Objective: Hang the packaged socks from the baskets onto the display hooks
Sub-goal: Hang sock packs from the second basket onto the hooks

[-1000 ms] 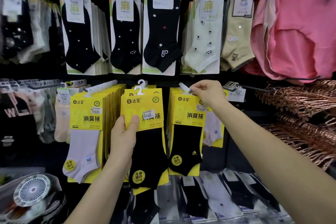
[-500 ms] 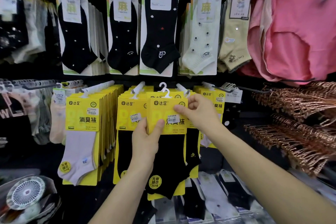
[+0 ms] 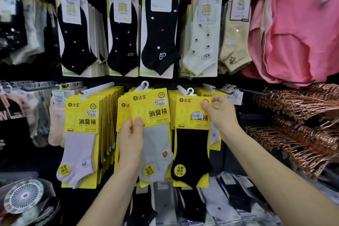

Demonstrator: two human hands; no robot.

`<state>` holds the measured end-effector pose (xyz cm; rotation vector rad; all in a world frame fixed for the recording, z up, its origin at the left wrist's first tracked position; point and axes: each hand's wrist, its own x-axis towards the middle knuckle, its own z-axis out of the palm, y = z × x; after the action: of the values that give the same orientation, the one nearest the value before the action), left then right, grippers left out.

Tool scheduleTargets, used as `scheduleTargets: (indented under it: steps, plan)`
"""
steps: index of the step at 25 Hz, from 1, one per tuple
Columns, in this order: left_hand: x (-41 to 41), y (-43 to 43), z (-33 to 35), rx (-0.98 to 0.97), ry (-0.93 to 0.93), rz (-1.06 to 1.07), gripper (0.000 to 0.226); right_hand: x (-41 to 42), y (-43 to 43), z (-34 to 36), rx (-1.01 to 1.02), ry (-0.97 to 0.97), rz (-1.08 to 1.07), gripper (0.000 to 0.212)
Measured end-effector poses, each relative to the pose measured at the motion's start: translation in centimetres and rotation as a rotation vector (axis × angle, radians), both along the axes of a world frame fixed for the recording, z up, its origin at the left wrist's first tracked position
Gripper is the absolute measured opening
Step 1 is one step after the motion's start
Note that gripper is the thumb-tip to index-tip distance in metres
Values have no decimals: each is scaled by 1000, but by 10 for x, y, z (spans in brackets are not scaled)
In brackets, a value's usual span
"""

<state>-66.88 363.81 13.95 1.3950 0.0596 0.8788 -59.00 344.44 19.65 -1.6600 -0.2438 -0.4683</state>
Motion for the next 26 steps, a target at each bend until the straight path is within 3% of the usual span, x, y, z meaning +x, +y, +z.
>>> scheduleTargets:
  steps: [5,11,15,17,19,22,26]
  plan:
    - [-3,16,1,13,19,17,26,13,6,-7,-115,68,-44,24]
    - [-4,13,2,98,61,-55,36,22,16,-16,-195,14,-131,23]
    - [-4,-4,2,103,83,-125,31,20,16,-18,-204,2,-215,29]
    - [-1,-14,0,91,105,-149,34,11,9,-26,-88,-81,-264,30]
    - [4,-25,0,67,132,-174,29,-6,6,-41,92,-119,-78,21]
    - [10,-46,3,33,147,-211,22,-29,15,-54,68,-118,255,6]
    - [21,-59,8,22,116,-221,21,-26,17,-48,193,-90,238,10]
